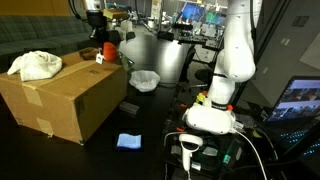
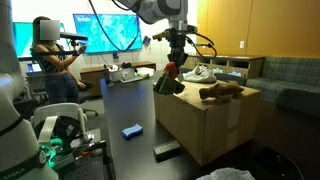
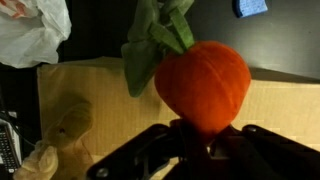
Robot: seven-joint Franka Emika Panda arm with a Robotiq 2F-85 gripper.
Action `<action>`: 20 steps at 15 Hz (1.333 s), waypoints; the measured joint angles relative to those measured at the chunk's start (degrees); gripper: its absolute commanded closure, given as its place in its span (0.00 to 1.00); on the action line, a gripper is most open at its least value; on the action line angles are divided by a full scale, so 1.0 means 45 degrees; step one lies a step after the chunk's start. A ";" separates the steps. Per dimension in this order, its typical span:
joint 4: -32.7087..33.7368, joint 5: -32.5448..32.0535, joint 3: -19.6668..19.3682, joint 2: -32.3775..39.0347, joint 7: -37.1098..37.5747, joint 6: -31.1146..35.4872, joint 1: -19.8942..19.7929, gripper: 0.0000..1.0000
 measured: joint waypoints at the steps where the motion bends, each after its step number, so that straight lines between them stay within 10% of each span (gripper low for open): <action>1: 0.0506 0.0084 0.0001 0.0442 0.0183 -0.0025 0.0045 0.97; 12: 0.4047 0.2122 0.0593 0.3335 0.0329 -0.1006 0.0880 0.97; 14: 0.4507 0.2414 0.0636 0.3571 0.0329 -0.1315 0.0963 0.62; 20: 0.5749 0.2579 0.0601 0.4295 0.0679 -0.1369 0.0989 0.30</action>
